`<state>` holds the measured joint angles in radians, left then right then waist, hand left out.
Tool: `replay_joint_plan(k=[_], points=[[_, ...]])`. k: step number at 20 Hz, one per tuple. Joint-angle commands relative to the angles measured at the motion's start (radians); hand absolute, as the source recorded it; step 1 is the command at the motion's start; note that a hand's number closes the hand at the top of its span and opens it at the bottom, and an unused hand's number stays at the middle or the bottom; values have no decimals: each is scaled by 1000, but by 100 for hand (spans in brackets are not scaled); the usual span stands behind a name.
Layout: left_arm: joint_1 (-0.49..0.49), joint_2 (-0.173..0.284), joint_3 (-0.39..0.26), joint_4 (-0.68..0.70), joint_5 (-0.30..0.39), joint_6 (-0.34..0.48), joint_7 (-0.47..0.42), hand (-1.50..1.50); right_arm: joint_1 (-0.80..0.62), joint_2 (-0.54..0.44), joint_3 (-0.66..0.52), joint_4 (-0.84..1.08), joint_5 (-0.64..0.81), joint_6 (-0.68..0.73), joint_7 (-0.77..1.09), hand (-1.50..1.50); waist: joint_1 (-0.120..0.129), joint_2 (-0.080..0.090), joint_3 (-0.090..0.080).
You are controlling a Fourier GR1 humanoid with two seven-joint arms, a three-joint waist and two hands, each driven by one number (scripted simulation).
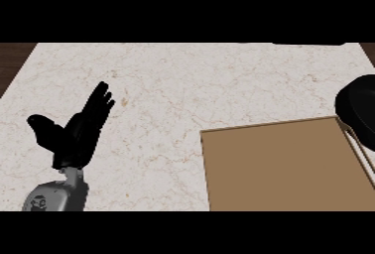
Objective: Pick the bell pepper from the tray and place it in the pot
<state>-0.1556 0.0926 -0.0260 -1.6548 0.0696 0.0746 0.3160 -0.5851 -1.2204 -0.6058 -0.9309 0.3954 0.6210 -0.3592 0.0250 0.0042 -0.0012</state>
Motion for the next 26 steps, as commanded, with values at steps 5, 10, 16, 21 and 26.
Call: replay_joint_plan(k=[5,10,16,21,26], points=[[-22,-20,-15,-6,-26,25,37,0,-97,102,173,87,76,-95,-32,150,-7,0,1],[-45,-29,-21,25,-35,21,13,0,-134,192,241,161,103,-79,13,150,-5,3,1],[23,-10,-3,-25,-7,-6,2,0,-202,260,217,236,36,41,186,-150,-9,-3,1],[25,20,36,26,9,-43,-52,0,-235,303,123,339,-49,9,178,-150,-14,-1,1],[-2,-17,21,34,-16,5,-39,0,-312,277,-25,387,-142,-145,202,-150,-17,1,1]])
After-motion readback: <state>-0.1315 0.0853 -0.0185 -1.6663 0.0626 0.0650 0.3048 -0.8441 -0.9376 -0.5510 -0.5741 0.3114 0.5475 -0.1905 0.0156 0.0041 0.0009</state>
